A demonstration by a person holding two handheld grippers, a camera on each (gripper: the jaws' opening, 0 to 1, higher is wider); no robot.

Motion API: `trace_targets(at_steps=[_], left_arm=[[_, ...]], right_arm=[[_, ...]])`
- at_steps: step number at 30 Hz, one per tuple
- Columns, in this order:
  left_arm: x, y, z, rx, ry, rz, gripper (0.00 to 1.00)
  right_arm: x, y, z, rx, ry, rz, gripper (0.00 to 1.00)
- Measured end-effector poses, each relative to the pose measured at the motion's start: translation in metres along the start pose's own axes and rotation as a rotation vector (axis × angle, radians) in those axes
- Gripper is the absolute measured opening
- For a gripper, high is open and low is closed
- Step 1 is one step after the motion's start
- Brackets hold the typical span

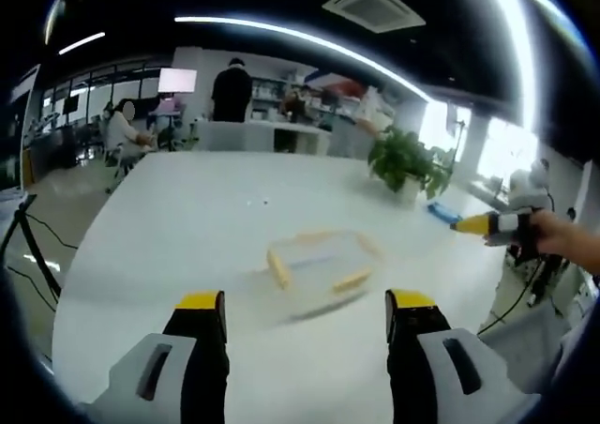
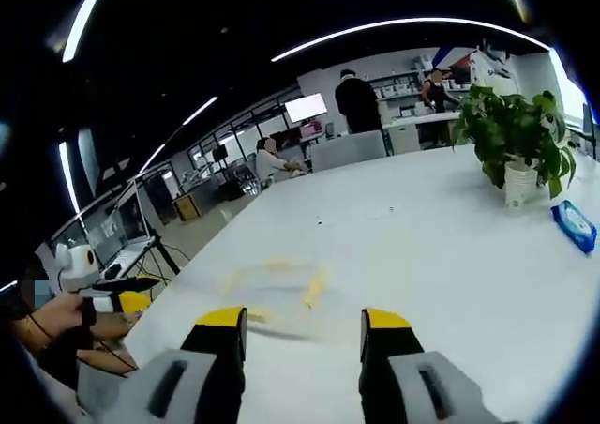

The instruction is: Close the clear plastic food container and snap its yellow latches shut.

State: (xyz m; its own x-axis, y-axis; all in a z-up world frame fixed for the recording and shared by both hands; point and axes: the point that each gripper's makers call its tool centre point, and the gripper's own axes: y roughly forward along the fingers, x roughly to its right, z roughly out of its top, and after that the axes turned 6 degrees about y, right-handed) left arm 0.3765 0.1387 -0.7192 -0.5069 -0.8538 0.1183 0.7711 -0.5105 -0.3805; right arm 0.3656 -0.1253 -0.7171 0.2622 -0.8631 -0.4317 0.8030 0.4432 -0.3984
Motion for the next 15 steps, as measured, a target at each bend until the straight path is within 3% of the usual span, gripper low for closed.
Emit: trace_targets(at_steps=[15], left_arm=[[-0.0028, -0.0026, -0.0017, -0.006, 0.017, 0.006, 0.68]], right_arm=[[-0.0022, -0.0037, -0.0034, -0.009, -0.039, 0.000, 0.47]])
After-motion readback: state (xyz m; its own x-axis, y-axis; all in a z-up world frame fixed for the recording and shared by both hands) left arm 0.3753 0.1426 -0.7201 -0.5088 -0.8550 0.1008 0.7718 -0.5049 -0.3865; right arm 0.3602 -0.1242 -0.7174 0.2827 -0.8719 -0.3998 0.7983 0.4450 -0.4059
